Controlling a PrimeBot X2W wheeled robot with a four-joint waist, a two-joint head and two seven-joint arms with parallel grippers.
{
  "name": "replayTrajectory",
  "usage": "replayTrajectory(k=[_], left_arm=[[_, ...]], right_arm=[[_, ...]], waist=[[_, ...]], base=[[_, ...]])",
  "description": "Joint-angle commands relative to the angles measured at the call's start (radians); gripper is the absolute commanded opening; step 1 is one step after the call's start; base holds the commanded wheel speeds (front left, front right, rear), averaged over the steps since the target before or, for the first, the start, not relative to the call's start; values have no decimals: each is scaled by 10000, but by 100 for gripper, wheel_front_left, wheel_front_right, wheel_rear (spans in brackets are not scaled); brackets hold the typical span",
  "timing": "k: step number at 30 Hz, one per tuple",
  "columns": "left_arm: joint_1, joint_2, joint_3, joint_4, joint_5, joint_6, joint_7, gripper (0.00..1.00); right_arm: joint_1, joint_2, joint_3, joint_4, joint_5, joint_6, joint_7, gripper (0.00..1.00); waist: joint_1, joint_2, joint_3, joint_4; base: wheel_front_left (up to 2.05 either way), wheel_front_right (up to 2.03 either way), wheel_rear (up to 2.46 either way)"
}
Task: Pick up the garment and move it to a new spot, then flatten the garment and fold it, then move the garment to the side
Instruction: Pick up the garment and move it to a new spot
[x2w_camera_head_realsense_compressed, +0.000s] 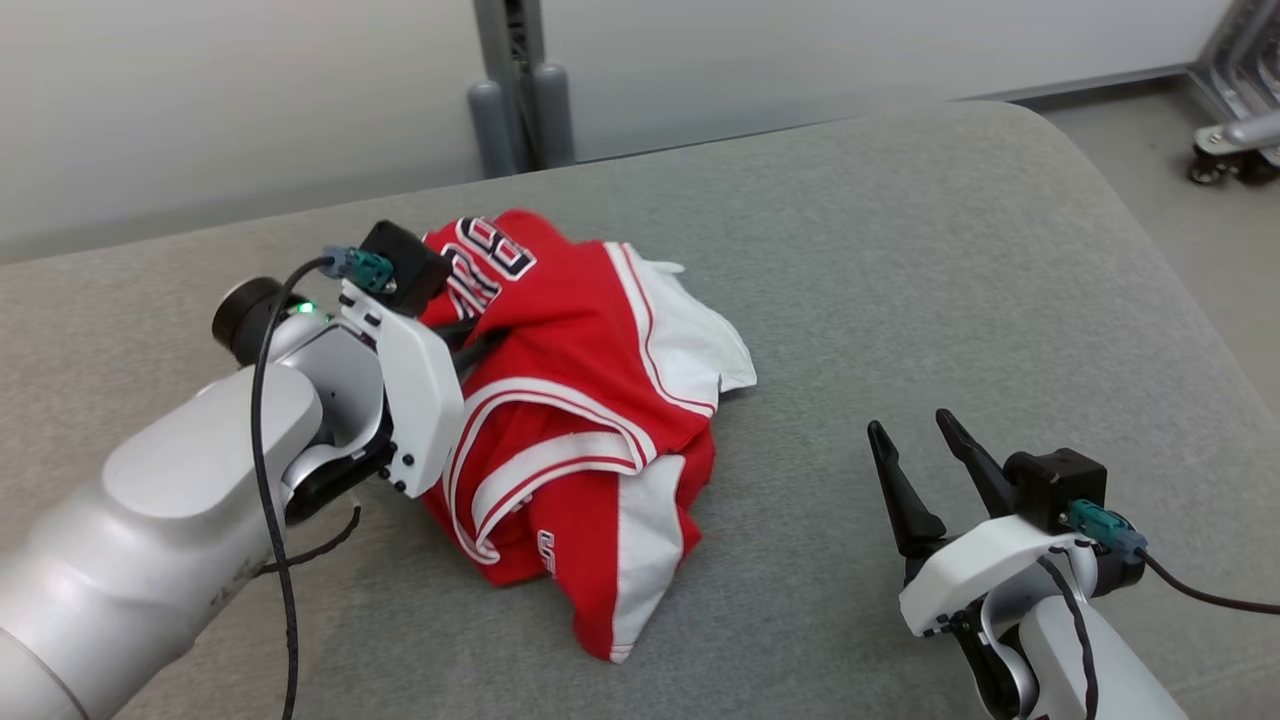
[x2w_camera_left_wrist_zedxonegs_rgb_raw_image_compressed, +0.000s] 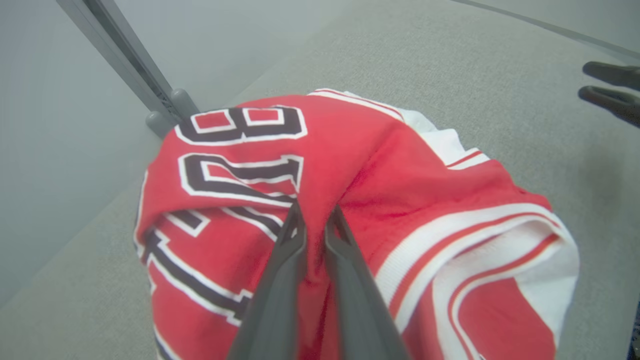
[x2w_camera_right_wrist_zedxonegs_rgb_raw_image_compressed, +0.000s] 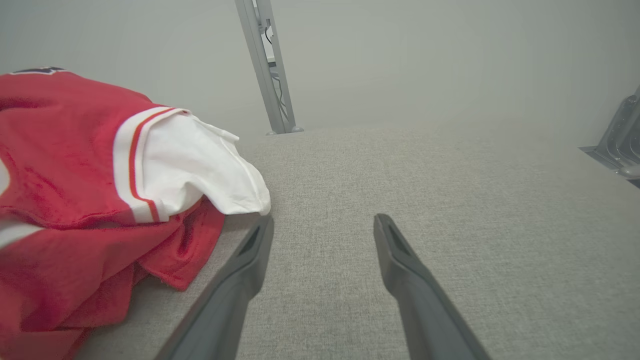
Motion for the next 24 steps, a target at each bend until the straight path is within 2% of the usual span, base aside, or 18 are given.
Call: replayTrajectory(k=[1,12,24], left_arm=[[-186,58,12,-77,-18,-8,-81,0],[-1190,838,486,-537,-114,-8,-1325,0],[-957,1509,1203,583,-149,403,-2896,0]], right_arm=[[80,-51,-31,2,-86,1,-68,100],[271,-51,-182,-9,-261,1,-32,100],[297,-57,-610,-618,-786,1,-19,100]], waist=[[0,0,-143,300],[0,0,-383,1499],[0,0,-181,2925]], base=[[0,0,0],[0,0,0],[0,0,0]])
